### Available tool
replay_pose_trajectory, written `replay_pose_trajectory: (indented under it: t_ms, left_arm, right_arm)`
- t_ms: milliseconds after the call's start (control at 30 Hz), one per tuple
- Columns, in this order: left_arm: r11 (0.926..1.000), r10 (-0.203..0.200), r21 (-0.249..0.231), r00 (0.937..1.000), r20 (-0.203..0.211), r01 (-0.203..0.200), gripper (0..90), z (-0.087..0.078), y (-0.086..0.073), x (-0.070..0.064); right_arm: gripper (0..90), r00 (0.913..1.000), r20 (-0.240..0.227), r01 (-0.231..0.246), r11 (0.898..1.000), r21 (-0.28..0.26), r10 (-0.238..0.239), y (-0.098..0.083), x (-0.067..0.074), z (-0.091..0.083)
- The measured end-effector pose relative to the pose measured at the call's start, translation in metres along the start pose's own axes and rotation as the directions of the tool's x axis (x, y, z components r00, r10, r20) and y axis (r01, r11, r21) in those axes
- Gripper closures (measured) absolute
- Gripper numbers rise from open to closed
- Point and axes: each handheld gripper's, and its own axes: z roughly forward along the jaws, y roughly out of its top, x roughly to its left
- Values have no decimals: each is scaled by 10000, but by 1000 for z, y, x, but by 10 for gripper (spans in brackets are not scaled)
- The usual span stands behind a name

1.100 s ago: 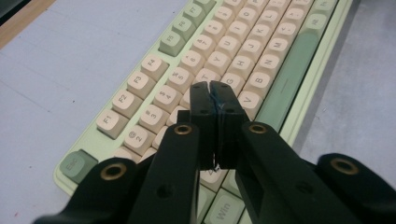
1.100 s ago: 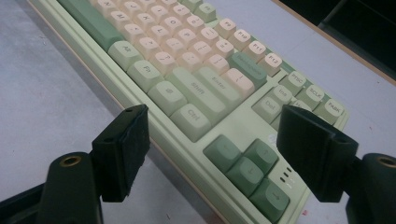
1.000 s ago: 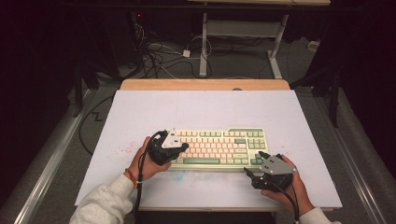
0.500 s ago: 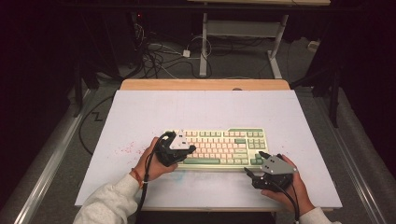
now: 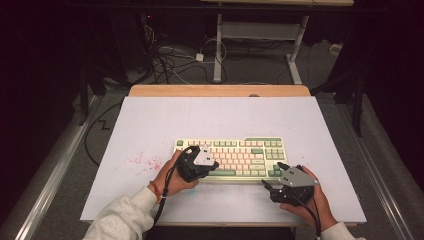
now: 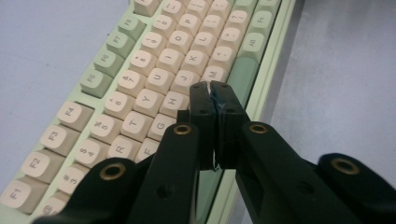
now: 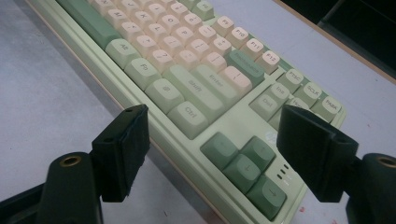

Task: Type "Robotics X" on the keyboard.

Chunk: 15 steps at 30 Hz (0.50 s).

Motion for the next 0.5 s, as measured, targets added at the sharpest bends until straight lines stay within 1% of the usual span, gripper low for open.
replay_pose_trajectory:
  t_ms: [233,333,500]
  left_arm:
    - [9996,153,245,9998,128,-157,863,7,1,-2]
    - [9994,144,316,9997,209,-150,861,10,1,-2]
    - [9990,149,416,9997,194,-157,860,12,1,-2]
  right_arm:
    - [258,10000,-52,35,10000,66,-34,0,1,1]
    - [258,10000,-61,39,10000,86,-38,0,1,1]
    - [258,9999,-86,62,9999,114,-61,-1,1,1]
